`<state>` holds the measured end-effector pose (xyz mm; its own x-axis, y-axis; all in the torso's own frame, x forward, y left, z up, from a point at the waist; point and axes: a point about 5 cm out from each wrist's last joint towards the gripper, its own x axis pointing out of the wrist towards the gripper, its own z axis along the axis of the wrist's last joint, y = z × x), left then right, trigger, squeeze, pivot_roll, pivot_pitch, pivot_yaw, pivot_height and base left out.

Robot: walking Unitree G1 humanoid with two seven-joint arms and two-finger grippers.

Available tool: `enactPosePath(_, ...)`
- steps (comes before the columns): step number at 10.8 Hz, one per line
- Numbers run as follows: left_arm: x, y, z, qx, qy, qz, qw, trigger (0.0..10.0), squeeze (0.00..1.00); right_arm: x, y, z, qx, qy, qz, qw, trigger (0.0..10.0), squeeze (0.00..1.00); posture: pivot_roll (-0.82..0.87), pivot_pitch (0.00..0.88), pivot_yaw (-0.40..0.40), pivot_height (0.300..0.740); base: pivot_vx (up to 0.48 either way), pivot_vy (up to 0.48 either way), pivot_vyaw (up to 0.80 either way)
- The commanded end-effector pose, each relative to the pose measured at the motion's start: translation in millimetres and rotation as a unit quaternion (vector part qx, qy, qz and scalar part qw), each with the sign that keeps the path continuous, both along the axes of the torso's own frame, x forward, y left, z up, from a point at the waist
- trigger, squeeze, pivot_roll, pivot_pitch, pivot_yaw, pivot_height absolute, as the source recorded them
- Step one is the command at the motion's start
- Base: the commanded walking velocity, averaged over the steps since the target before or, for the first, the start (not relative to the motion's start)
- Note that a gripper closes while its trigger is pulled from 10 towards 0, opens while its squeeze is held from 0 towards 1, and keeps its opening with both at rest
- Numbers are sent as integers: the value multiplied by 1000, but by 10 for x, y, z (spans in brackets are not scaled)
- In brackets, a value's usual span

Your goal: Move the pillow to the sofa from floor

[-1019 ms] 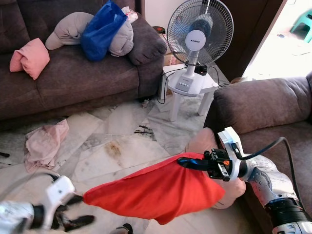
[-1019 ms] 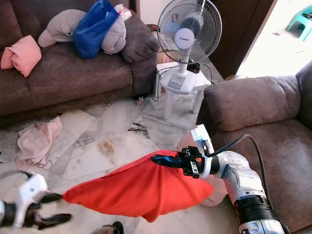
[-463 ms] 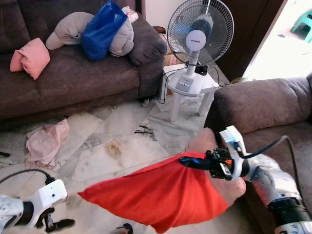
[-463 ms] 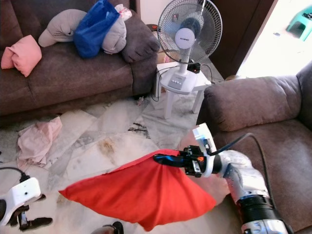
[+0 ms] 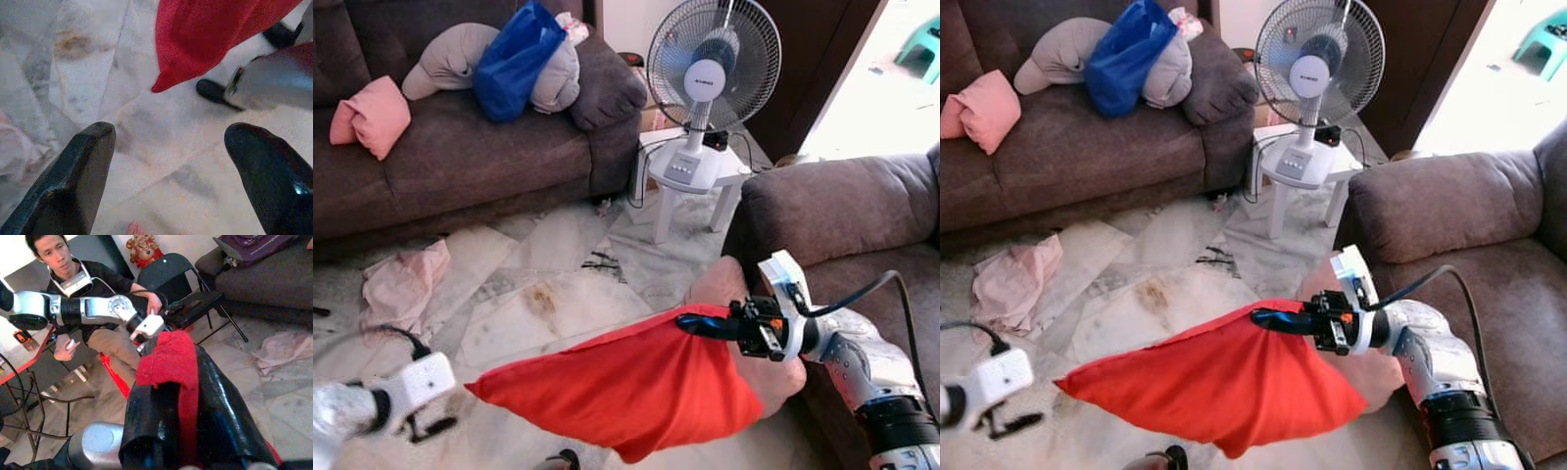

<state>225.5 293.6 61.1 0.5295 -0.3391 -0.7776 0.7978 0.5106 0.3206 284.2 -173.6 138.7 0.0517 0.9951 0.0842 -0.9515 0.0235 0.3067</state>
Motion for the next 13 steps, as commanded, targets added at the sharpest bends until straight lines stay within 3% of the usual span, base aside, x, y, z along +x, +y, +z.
enactPosePath(1, 6, -5, -53, -31, 4, 14, 999, 10000, 0, 16, 0, 246, 30, -54, 18, 998, 10000, 0, 114, 130, -66, 740, 0, 0, 0)
enactPosePath(2, 61, 1, -145, -45, -12, 41, 998, 10000, 0, 17, -4, 260, 29, -55, 17, 998, 10000, 0, 111, 127, -68, 740, 0, 0, 0)
enactPosePath(3, 157, 22, -156, -41, -57, 73, 995, 10000, 0, 16, -14, 275, 28, -56, 17, 998, 10000, 0, 104, 127, -69, 740, 0, 0, 0)
enactPosePath(5, 222, 52, -146, -27, -78, 93, 992, 10000, 0, 10, -35, 279, 25, -54, 15, 998, 10000, 0, 98, 128, -73, 740, 0, 0, 0)
enactPosePath(7, 241, -46, -184, -101, -62, 94, 988, 10000, 0, 2, -19, 272, 25, -52, 16, 998, 10000, 0, 98, 128, -72, 740, 0, 0, 0)
enactPosePath(10, 236, -244, -176, -221, 0, 78, 972, 10000, 0, -3, -21, 265, 20, -51, 17, 998, 10000, 0, 90, 127, -74, 740, 0, 0, 0)
enactPosePath(11, 222, -247, -189, -236, 19, 71, 969, 10000, 0, -2, -21, 262, 18, -50, 17, 998, 10000, 0, 90, 128, -74, 740, 0, 0, 0)
enactPosePath(13, 290, -279, -23, -311, 4, 75, 948, 10000, 0, -7, -28, 261, 17, -50, 15, 998, 10000, 0, 83, 126, -73, 740, 0, 0, 0)
